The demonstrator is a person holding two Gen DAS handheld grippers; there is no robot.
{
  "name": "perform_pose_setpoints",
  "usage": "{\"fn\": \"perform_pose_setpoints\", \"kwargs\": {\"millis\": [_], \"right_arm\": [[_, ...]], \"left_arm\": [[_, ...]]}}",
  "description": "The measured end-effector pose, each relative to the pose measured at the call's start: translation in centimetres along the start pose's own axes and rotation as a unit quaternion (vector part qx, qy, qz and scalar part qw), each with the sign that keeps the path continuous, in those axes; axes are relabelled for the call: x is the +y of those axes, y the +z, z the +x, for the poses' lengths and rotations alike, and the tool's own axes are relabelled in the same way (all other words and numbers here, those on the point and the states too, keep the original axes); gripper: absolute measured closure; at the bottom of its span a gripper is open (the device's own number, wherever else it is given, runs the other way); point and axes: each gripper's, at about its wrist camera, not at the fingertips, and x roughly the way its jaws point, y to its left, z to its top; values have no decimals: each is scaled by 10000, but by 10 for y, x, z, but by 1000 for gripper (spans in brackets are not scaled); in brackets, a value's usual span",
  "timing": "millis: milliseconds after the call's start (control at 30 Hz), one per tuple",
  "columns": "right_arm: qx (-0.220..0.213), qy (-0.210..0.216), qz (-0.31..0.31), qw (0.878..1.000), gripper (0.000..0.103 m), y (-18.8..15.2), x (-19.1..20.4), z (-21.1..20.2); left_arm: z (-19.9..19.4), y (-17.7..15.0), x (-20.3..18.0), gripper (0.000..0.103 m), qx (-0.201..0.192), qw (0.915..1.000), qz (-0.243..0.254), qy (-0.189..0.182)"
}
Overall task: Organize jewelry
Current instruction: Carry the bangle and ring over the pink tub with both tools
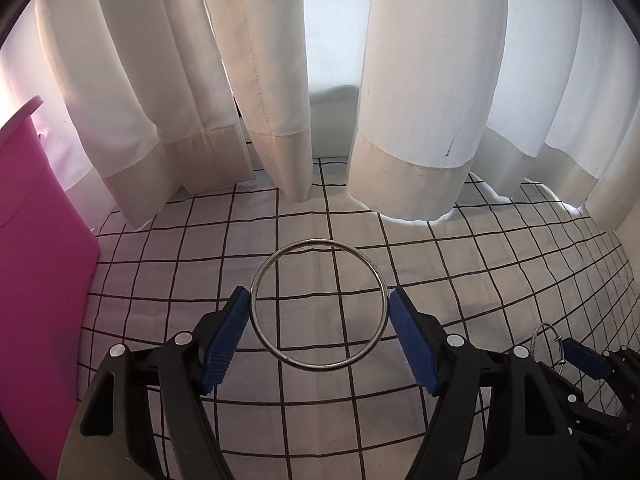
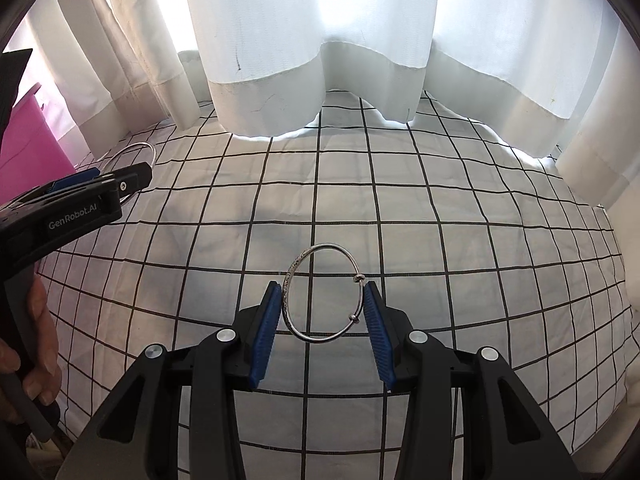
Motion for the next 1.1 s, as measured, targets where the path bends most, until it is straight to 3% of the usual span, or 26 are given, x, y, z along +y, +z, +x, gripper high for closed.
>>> {"fn": "perform_pose_setpoints", "kwargs": {"millis": [267,633,1100], "right_arm": [[-272,162,-316,9990,62,12,23,-22],[-695,541,-888,9921,62,49,78,-57],[-1229,1163,-1748,9700,62,83,170,-101]], "left_arm": [[-32,28,10,34,-232,9994,-259,70],[-87,42,59,34,-686,9941,-712,447],[-163,50,133,34,-1239,9775,-1248,1166]]}}
